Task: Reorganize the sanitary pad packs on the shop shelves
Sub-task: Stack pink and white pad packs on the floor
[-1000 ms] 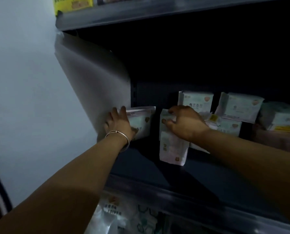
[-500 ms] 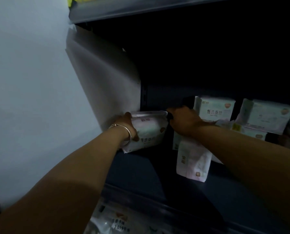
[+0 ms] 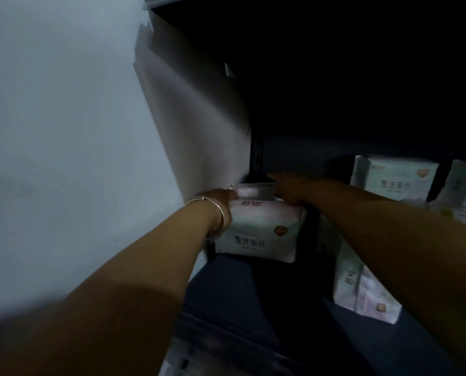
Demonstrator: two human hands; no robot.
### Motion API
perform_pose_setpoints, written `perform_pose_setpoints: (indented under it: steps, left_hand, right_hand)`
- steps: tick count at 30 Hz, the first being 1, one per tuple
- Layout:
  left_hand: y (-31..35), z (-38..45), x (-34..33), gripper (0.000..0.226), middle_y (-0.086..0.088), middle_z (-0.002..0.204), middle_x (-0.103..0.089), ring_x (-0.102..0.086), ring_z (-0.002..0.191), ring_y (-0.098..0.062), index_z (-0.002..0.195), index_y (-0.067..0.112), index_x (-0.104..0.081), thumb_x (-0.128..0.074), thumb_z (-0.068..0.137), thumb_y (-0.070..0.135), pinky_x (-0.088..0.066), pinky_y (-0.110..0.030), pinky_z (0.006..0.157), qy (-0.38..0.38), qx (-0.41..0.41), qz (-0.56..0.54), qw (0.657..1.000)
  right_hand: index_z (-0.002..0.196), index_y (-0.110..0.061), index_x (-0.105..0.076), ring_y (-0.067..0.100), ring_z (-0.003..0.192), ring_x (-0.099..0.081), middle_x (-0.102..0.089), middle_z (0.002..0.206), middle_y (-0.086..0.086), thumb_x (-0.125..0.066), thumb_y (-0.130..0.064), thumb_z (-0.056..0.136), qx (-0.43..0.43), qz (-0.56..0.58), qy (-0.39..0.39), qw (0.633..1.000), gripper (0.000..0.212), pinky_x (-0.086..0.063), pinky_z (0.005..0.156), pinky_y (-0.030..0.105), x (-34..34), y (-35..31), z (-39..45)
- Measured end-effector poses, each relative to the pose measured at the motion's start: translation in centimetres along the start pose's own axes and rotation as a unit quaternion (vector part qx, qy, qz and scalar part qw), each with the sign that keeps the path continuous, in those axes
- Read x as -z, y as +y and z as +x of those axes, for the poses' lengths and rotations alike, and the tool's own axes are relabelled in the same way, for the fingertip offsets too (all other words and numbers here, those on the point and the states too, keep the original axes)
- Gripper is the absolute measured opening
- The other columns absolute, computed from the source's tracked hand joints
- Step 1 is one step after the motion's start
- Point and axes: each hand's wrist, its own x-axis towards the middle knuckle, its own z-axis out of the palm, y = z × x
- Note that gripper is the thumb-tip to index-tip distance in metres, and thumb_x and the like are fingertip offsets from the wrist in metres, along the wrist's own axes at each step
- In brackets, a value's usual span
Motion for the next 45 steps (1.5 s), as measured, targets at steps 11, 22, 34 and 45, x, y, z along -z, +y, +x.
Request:
perform_pose_setpoints:
  steps: [11,22,34,45]
  left_hand:
    - [0.1,1.0,-0.6,0.069,-0.01,0.141,-0.044,-0.045,0.127,-0.026,0.143,0.021,-0.033,-0.062,0.082,0.008,-0.035,-0.025,0.102,-0.026,-0.017,0.086,0.996]
    - [0.0,0.6,-1.3,0.063,-0.01,0.125,-0.057,-0.057,0.109,-0.027,0.127,0.017,-0.05,-0.077,0.071,0.025,-0.045,-0.03,0.094,-0.043,-0.013,0.039,0.998]
    - [3.9,-6.6,2.9,0.071,0.001,0.102,-0.058,-0.051,0.089,-0.013,0.12,0.013,-0.056,-0.083,0.057,-0.005,-0.038,-0.013,0.062,0.106,-0.036,-0.141,0.984]
    - [8.0,-22.8,6.6,0.073,-0.005,0.122,-0.059,-0.054,0.112,-0.022,0.121,0.014,-0.058,-0.086,0.055,0.002,-0.04,-0.019,0.083,0.139,-0.049,-0.05,0.988]
  right_hand:
    - [0.151,-0.014,-0.015,0.031,0.142,-0.021,-0.015,0.157,0.011,-0.052,-0.027,0.096,-0.01,-0.07,-0.037,0.997,0.068,-0.017,0.116,0.038,-0.4,-0.4,2.1]
    - [0.13,-0.012,-0.045,0.028,0.123,-0.046,-0.051,0.134,0.011,-0.049,-0.027,0.095,0.029,-0.172,0.074,0.982,0.038,-0.029,0.104,0.04,-0.9,-1.6,-0.1]
    - [0.13,-0.01,-0.041,0.03,0.124,-0.036,-0.05,0.13,0.015,-0.054,-0.025,0.088,0.109,-0.175,0.262,0.943,0.047,-0.025,0.101,0.04,5.9,-1.9,-9.9]
    - [0.122,-0.007,-0.048,0.038,0.109,-0.053,-0.053,0.124,0.019,-0.049,-0.024,0.092,0.117,-0.065,0.255,0.958,0.034,-0.042,0.086,0.04,8.9,-4.4,-25.5]
